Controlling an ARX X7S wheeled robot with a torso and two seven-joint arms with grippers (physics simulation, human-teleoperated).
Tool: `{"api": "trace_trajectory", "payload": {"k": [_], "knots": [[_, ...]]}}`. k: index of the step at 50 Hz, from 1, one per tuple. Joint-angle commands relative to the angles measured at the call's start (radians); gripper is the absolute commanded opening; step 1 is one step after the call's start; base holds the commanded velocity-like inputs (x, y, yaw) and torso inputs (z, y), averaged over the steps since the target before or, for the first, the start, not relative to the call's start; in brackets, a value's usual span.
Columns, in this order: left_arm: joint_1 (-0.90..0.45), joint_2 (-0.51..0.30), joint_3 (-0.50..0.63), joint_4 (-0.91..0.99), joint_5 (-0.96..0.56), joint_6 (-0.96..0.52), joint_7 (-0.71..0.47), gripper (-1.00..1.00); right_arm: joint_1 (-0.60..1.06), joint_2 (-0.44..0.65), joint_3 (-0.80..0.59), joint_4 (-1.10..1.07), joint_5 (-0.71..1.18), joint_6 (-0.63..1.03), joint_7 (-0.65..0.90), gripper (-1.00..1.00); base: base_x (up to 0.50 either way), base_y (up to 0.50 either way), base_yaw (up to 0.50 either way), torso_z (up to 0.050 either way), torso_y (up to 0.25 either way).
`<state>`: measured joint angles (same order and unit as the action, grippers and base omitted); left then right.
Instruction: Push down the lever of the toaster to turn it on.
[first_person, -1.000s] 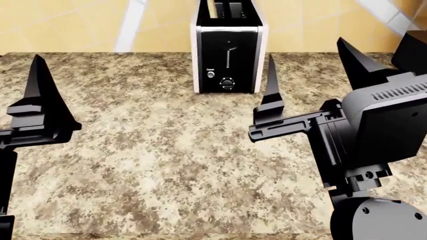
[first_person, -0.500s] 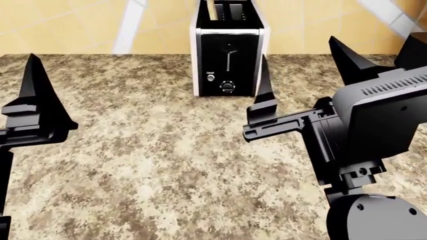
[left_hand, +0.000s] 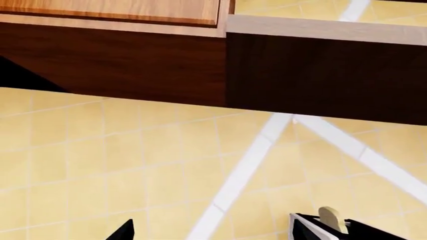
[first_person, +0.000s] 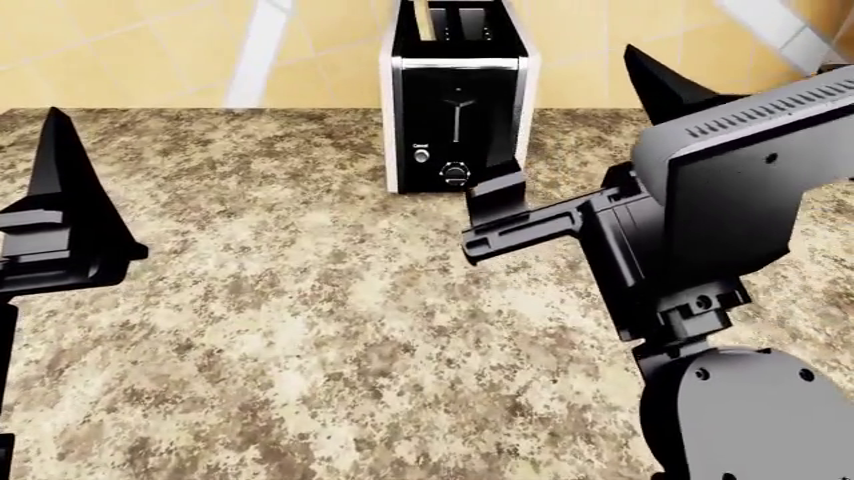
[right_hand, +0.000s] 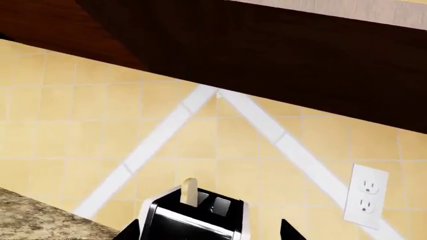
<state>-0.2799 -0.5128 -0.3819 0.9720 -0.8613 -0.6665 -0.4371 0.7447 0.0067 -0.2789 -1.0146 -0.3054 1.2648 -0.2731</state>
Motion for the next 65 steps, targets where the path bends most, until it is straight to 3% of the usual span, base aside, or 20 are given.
{"api": "trace_trajectory", "payload": {"k": [1,14,31,65], "knots": [[0.007,-0.004,0.004,-0.007,0.009,0.014,0.000,1.00,0.160,-0.003,0.044,0.097,0.156,0.103,0.004,1.00,0.00,0.00,0.00,0.000,0.000],[0.008,-0.015,-0.001,-0.015,0.004,0.022,-0.006,1.00,0.256,0.027,0.054,0.296,0.225,0.082,0.006,1.00,0.00,0.00,0.00,0.000,0.000],[0.023,-0.020,0.002,-0.021,0.011,0.043,0.002,1.00,0.208,0.005,0.154,0.546,0.289,-0.126,0.133,1.00,0.00,0.00,0.00,0.000,0.000],[0.045,-0.031,-0.001,-0.031,0.011,0.073,0.002,1.00,0.245,0.024,0.023,0.886,0.459,-0.358,0.297,1.00,0.00,0.00,0.00,0.000,0.000]]}}
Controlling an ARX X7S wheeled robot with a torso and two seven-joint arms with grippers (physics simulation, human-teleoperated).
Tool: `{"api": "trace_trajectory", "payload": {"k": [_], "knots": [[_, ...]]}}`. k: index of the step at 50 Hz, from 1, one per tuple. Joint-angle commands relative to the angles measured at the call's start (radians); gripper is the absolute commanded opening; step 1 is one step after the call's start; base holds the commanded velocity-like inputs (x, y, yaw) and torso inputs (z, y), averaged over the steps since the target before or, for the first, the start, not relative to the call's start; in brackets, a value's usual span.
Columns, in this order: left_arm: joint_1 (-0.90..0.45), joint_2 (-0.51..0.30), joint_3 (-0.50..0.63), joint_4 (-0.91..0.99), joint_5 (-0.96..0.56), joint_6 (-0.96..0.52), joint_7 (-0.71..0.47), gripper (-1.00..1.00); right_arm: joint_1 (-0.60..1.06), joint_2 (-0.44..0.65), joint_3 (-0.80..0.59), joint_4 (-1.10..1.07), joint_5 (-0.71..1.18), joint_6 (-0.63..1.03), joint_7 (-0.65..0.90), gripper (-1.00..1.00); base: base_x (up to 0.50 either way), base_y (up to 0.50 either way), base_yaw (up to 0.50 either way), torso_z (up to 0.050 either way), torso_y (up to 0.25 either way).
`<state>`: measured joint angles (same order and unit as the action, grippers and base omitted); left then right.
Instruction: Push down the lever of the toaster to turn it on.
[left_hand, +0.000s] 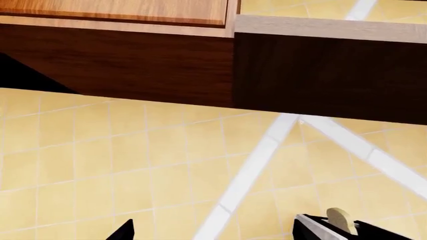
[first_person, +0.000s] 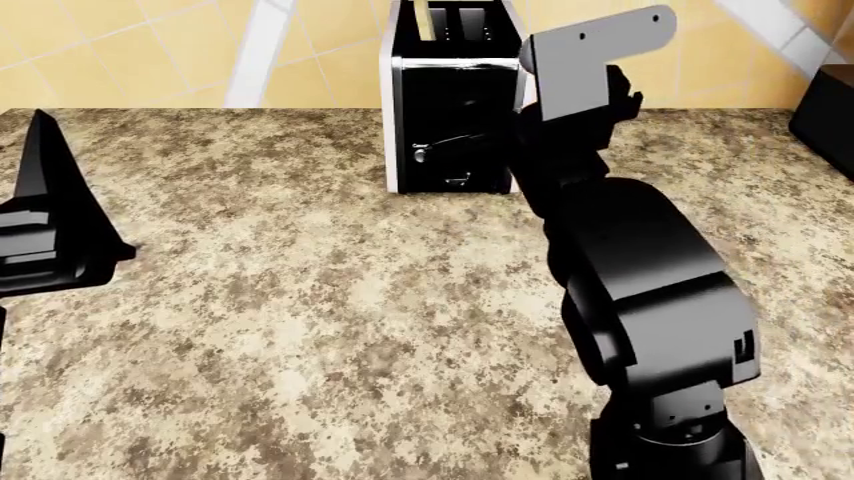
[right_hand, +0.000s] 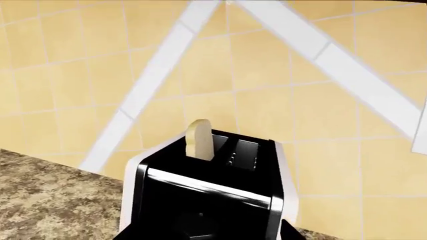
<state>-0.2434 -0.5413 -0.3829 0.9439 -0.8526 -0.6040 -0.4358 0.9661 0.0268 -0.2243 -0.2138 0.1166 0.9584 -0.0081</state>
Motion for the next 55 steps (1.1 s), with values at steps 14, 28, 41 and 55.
{"api": "trace_trajectory", "payload": {"k": [14,28,41,55], "knots": [[0.011,-0.010,-0.003,-0.006,-0.002,0.018,-0.002,1.00,0.073,0.006,-0.059,0.157,0.079,-0.079,0.061,1.00,0.00,0.00,0.00,0.000,0.000],[0.015,-0.013,-0.003,-0.016,0.003,0.032,0.001,1.00,0.100,0.017,-0.067,0.232,0.102,-0.115,0.096,1.00,0.00,0.00,0.00,0.000,0.000],[0.026,-0.017,-0.010,-0.016,-0.002,0.040,-0.001,1.00,0.105,0.024,-0.089,0.275,0.123,-0.150,0.106,-1.00,0.00,0.00,0.00,0.000,0.000],[0.028,-0.020,-0.002,-0.017,0.001,0.046,-0.005,1.00,0.115,0.034,-0.107,0.302,0.140,-0.171,0.120,-1.00,0.00,0.00,0.00,0.000,0.000]]}}
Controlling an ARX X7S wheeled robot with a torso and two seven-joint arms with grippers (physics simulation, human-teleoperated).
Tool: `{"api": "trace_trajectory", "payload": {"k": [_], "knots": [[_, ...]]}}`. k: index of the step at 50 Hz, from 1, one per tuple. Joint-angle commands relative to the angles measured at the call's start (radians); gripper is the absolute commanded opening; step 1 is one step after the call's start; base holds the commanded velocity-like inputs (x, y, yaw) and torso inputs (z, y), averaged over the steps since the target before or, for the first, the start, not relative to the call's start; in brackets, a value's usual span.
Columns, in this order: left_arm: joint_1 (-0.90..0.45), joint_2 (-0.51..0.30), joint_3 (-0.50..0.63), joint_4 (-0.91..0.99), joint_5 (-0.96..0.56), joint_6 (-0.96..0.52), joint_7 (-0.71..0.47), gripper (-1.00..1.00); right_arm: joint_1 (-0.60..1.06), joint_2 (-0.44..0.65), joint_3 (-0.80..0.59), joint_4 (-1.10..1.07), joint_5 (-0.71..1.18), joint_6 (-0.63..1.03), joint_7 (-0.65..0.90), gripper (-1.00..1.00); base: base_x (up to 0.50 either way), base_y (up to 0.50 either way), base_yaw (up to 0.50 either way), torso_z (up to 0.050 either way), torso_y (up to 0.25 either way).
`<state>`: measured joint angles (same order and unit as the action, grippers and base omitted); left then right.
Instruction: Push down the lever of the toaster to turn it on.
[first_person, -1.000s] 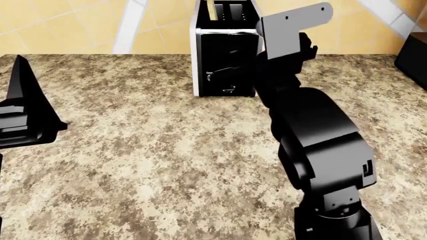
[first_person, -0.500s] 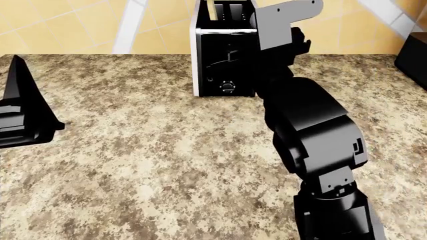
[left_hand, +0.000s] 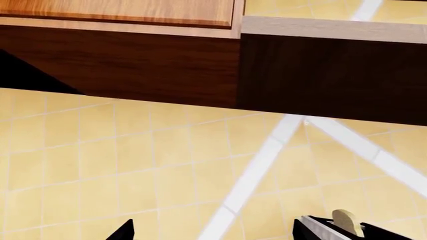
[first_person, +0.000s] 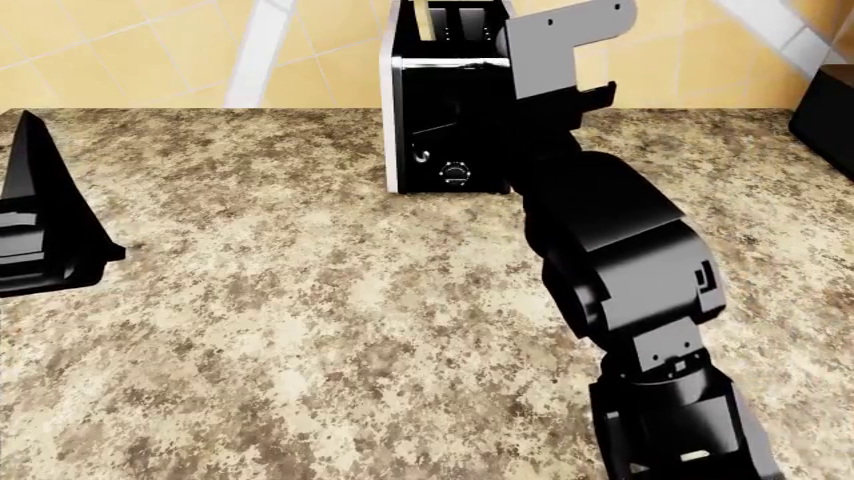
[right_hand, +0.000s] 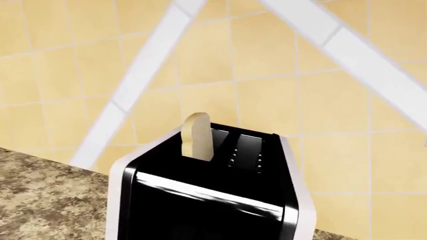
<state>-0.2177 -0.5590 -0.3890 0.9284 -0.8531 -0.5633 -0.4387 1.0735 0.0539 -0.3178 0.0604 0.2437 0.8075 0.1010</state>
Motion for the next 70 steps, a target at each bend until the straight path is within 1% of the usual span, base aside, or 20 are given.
{"api": "trace_trajectory", "payload": {"k": [1,14,35,51,70], "knots": [[0.002,-0.003,0.005,-0.002,0.002,0.006,-0.002,1.00,0.008,0.007,-0.015,0.031,0.015,-0.023,0.011,-1.00,0.00,0.00,0.00,0.000,0.000],[0.011,-0.006,0.003,-0.001,0.000,0.013,-0.004,1.00,0.017,0.011,-0.036,0.050,0.038,-0.036,0.018,-1.00,0.00,0.00,0.00,0.000,0.000],[0.004,-0.020,0.002,-0.002,-0.013,0.014,-0.018,1.00,0.037,0.012,-0.073,0.141,0.062,-0.081,0.027,-1.00,0.00,0.00,0.00,0.000,0.000],[0.007,-0.021,0.011,-0.013,-0.001,0.028,-0.012,1.00,0.031,0.020,-0.075,0.201,0.080,-0.122,0.042,-1.00,0.00,0.00,0.00,0.000,0.000],[0.015,-0.029,0.004,-0.012,-0.007,0.037,-0.015,1.00,0.044,0.017,-0.102,0.223,0.104,-0.145,0.040,-1.00,0.00,0.00,0.00,0.000,0.000]]}}
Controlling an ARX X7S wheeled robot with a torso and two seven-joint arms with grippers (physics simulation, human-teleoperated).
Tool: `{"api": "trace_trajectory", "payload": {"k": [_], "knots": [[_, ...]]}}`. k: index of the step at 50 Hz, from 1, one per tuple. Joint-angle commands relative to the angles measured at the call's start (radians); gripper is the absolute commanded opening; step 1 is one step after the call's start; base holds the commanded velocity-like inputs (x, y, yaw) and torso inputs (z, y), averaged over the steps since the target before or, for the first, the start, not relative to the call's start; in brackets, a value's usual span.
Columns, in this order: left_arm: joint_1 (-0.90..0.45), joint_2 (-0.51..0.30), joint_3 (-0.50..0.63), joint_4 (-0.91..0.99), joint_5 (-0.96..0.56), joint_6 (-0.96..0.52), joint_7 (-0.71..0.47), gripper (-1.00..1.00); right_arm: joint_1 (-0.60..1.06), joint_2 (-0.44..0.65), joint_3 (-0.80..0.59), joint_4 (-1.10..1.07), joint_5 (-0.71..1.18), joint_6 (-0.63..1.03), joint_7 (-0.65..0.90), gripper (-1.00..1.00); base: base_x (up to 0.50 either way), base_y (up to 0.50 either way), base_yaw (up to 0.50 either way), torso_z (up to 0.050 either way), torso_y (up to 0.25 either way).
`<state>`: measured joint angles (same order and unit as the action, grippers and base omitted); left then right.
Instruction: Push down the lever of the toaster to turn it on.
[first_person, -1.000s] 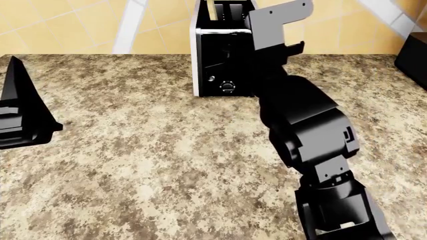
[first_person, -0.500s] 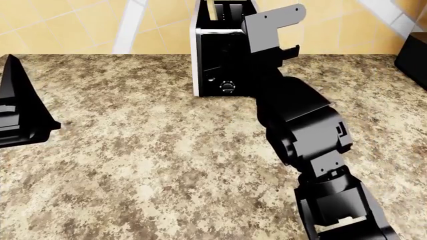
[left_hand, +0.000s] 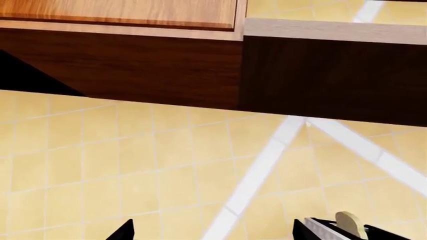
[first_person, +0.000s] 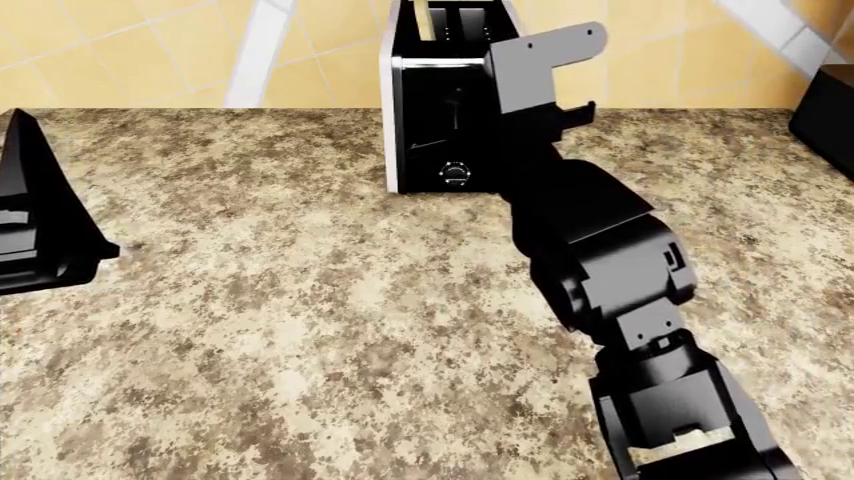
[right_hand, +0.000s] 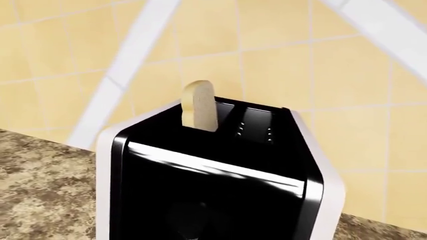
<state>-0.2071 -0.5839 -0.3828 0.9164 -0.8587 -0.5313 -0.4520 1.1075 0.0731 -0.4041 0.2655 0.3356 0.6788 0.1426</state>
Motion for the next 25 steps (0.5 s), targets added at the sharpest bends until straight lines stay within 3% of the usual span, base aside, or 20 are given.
{"api": "trace_trajectory", "payload": {"k": [1,25], "knots": [[0.005,-0.005,-0.004,0.000,-0.004,0.004,-0.003,1.00,0.013,-0.002,-0.017,0.018,0.014,-0.016,-0.002,-1.00,0.00,0.00,0.00,0.000,0.000],[0.014,-0.012,-0.006,0.000,-0.009,0.013,-0.010,1.00,0.055,0.006,-0.053,0.034,0.032,-0.022,0.002,-1.00,0.00,0.00,0.00,0.000,0.000]]}}
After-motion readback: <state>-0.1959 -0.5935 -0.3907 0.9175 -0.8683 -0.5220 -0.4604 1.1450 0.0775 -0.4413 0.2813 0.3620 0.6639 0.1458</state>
